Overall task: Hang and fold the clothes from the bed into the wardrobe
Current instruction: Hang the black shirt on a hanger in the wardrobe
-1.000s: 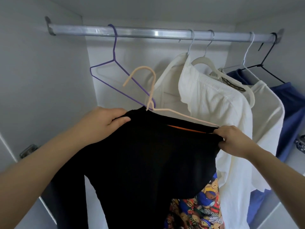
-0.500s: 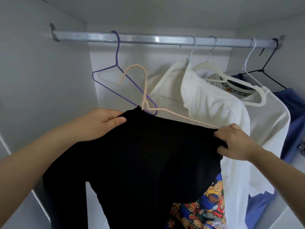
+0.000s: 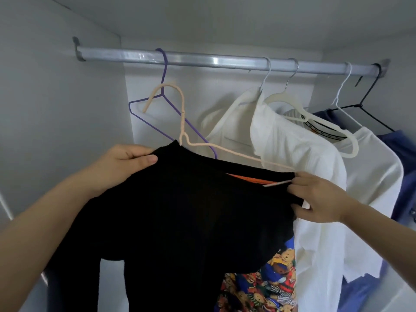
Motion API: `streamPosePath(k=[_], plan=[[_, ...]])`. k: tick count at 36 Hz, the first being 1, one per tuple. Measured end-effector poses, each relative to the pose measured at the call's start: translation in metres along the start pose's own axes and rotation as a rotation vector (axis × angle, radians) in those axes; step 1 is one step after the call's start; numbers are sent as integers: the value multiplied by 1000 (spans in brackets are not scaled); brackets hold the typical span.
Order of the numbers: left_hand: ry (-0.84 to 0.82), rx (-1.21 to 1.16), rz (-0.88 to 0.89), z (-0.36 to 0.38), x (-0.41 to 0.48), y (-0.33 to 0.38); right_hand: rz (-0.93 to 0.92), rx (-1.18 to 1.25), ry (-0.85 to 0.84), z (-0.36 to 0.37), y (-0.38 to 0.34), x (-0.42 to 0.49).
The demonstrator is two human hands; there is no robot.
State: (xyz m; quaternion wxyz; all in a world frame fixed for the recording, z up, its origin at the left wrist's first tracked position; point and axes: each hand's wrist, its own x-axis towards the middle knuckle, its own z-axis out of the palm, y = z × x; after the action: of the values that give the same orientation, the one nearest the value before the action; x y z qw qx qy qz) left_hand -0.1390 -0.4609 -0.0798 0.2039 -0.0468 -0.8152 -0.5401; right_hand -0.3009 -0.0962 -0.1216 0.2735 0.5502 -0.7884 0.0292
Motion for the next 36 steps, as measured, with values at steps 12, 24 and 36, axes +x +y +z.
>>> streamPosePath(k=[12,24,36], plan=[[-140,94,-162,6,-5,-18,-35,-27,173,3,-6,19],[155,233,198,41,12,-18,-137,-137,201,1,-7,22],[-36,397,143,15,21,-15,-120,-3,211,-14,3,19]])
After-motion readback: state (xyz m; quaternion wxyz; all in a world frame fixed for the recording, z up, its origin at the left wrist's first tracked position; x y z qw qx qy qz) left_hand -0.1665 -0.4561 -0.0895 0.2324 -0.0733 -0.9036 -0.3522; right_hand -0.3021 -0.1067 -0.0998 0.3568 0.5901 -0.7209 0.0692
